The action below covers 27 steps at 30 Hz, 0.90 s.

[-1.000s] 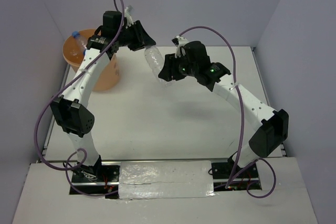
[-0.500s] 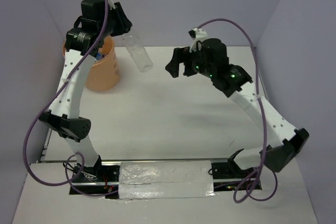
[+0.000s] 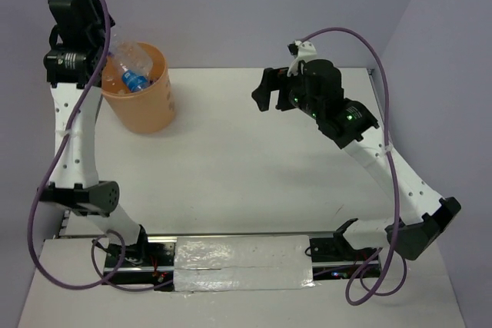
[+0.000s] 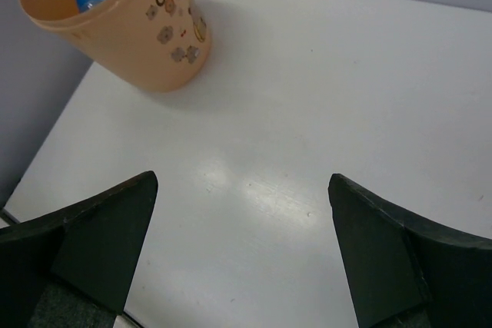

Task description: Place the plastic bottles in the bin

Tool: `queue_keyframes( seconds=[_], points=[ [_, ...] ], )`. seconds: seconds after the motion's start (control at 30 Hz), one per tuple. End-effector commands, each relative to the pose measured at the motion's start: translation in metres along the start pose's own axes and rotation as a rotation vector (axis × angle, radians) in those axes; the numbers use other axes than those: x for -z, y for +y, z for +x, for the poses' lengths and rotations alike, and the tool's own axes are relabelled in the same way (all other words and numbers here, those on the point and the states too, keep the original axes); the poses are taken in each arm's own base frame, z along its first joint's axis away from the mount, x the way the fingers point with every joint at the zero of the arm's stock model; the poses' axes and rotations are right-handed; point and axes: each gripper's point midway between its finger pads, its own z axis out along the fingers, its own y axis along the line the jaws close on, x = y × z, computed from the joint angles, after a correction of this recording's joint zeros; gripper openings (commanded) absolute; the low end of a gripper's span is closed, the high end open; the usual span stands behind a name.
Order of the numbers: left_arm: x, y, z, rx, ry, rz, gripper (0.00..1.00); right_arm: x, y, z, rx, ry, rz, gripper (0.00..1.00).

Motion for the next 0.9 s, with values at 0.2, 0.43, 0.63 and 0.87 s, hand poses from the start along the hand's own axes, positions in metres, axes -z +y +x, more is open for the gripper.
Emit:
queue_keyframes(
  seconds=[0.2, 0.43, 0.63, 0.87],
  points=[
    [-0.085, 0.006, 0.061, 0.047, 0.155, 0.037, 0.00, -0.012, -0.004, 0.010, 0.001, 0.022, 0.010, 1.00],
    [-0.114, 0.015, 0.118, 0.003, 0.267, 0.010, 0.00, -0.020, -0.002, 0.018, -0.002, 0.050, -0.003, 1.00],
    [-0.126, 0.013, 0.153, -0.035, 0.354, 0.038, 0.45, -0.023, -0.001, 0.021, -0.012, 0.061, -0.011, 1.00],
    [-0.119, 0.002, 0.135, -0.037, 0.324, 0.080, 0.99, -0.023, 0.001, 0.022, -0.016, 0.066, -0.016, 1.00]
  ],
)
